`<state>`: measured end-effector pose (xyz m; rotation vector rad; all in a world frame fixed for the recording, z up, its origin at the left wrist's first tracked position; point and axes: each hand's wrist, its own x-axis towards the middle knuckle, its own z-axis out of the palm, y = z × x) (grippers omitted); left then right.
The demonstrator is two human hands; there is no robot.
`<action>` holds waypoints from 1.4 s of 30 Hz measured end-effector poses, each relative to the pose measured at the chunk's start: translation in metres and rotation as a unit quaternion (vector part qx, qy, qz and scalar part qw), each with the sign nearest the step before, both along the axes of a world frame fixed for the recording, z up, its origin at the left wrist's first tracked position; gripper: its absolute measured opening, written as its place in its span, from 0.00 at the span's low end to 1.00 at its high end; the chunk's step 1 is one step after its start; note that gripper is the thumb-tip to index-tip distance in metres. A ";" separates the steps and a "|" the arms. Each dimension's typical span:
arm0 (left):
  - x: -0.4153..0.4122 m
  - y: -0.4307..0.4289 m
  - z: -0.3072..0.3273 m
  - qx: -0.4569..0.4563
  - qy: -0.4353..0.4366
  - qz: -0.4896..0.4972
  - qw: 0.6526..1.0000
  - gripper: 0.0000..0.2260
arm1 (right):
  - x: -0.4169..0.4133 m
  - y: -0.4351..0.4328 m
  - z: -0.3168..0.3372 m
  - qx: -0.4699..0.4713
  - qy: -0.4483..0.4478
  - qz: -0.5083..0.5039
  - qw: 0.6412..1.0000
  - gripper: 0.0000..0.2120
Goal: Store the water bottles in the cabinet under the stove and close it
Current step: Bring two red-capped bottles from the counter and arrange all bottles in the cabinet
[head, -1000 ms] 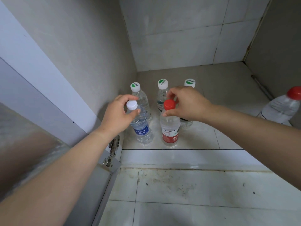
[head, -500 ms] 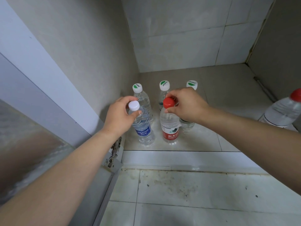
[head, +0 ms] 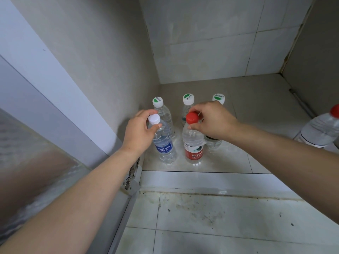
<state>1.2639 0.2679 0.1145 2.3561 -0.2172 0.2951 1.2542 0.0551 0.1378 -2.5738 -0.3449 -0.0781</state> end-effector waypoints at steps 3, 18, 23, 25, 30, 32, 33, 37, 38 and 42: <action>0.000 -0.002 0.000 0.012 -0.004 -0.004 1.000 0.16 | 0.000 -0.001 -0.003 0.002 -0.003 0.002 1.000 0.17; -0.009 -0.053 0.048 0.123 -0.072 -0.063 0.988 0.19 | -0.034 -0.062 0.016 -0.048 -0.053 -0.004 0.997 0.25; -0.008 -0.089 0.045 0.178 -0.057 -0.112 0.976 0.19 | -0.054 -0.133 0.027 -0.086 -0.070 -0.072 0.991 0.24; -0.006 -0.098 0.038 0.206 -0.022 -0.109 0.972 0.18 | -0.064 -0.167 0.026 -0.118 -0.050 -0.110 0.986 0.24; -0.009 -0.113 0.024 0.233 0.014 -0.105 0.967 0.12 | -0.081 -0.230 0.012 -0.174 0.005 -0.159 0.972 0.13; -0.010 -0.114 0.022 0.234 0.008 -0.095 0.968 0.13 | -0.081 -0.239 0.009 -0.167 0.006 -0.171 0.971 0.10; -0.011 -0.114 0.022 0.231 0.007 -0.091 0.969 0.13 | -0.080 -0.241 0.007 -0.159 0.004 -0.180 0.971 0.13; -0.011 -0.111 0.020 0.221 0.007 -0.092 0.971 0.13 | -0.075 -0.244 0.009 -0.107 0.001 -0.225 0.969 0.18; -0.011 -0.109 0.018 0.219 0.007 -0.095 0.971 0.13 | -0.075 -0.241 0.011 -0.102 0.005 -0.224 0.969 0.17; -0.009 -0.103 0.017 0.202 0.003 -0.107 0.974 0.12 | -0.071 -0.217 0.020 -0.093 -0.001 -0.185 0.978 0.16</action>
